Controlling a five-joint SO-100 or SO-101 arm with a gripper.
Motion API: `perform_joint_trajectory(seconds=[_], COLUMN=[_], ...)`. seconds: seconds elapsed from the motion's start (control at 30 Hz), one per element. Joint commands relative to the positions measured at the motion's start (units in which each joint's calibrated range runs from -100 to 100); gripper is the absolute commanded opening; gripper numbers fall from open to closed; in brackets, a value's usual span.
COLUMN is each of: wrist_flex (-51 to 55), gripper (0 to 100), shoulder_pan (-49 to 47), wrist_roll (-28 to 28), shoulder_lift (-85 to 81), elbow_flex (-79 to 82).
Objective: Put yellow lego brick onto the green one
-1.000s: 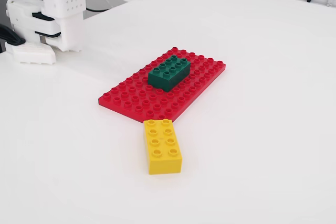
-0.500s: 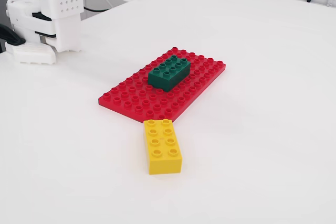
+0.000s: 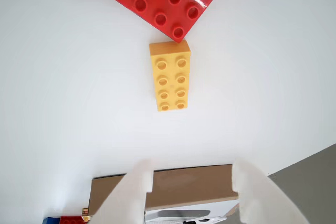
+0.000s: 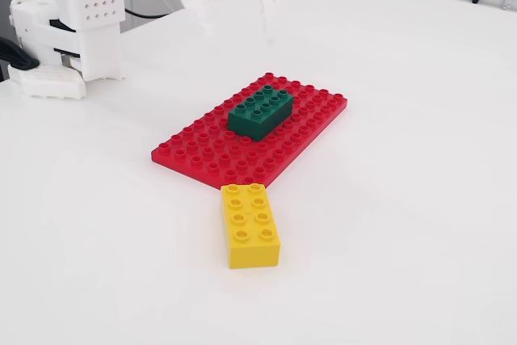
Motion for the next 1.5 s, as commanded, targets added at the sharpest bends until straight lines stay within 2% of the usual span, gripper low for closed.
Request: perform_joint_trajectory(seconds=[0.0,0.1,0.3,0.97,1.47], wrist_flex=[-2.7,-3.8,-7.8,-16.2,-13.1], gripper=[17,17,24,25,25], shoulder_pan=[1.6,2.5,4.0,4.9,3.6], wrist_roll=[1.3,2.7,3.3,6.7,7.4], shoulder_lift=[1.5,4.2,10.5,25.0,25.9], elbow_flex=[-3.1,-3.1,-3.0,-3.1,-7.4])
